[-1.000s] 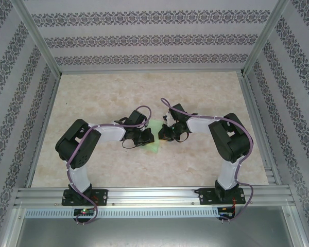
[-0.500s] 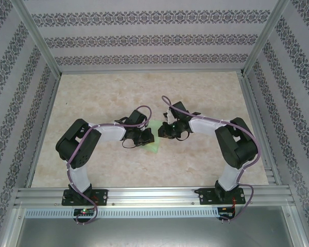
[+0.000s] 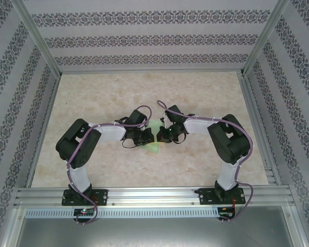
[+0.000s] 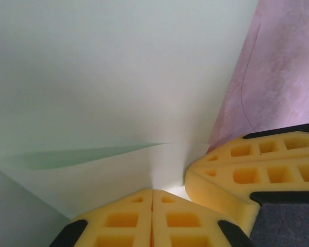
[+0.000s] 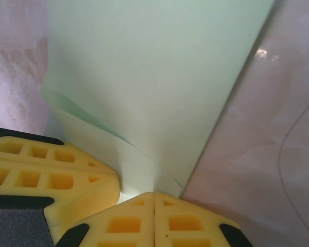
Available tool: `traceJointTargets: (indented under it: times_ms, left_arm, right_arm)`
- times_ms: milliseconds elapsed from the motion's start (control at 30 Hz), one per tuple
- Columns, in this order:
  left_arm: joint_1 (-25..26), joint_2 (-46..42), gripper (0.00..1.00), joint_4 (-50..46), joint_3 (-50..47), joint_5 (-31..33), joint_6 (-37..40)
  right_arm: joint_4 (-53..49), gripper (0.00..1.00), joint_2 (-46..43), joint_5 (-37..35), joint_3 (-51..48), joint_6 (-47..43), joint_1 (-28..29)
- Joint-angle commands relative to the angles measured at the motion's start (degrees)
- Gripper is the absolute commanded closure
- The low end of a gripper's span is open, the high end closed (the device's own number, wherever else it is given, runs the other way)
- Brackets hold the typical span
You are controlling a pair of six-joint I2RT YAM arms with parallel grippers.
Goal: Fold a paper plane with a square sheet of paper (pick it up from the middle)
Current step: Fold the triangle a second time at the center of the table.
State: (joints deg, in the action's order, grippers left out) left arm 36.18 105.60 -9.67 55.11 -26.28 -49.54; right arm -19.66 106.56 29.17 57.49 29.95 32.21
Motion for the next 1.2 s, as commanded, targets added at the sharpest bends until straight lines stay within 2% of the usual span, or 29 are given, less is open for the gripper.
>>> traceJointTargets:
  times_ms: [0, 567, 900, 1000, 1167]
  left_arm:
    - [0.32, -1.63, 0.91, -3.71, 1.74, 2.21, 2.47]
    - [-4.85, 0.47, 0.91, -8.08, 1.35, 6.41, 6.75]
    - [-11.19, -0.69, 0.9, -3.64, -2.13, 2.77, 8.74]
    - [-11.66, -1.09, 0.9, -3.48, -0.9, 1.12, 8.51]
    - [-11.59, -3.86, 0.9, -9.13, 3.14, 5.27, 11.56]
  right_arm:
    - [-4.42, 0.93, 2.66, -5.94, -0.19, -2.27, -0.56]
    - [-7.05, 0.94, 4.64, -10.05, -0.93, -4.93, -0.32]
    - [-6.93, 0.94, 5.76, -11.46, -1.88, -5.52, -0.3]
    - [-6.88, 0.94, 5.76, -11.32, -1.74, -5.57, -0.3]
    - [-6.88, 0.94, 5.63, -11.24, -1.52, -5.35, -0.13]
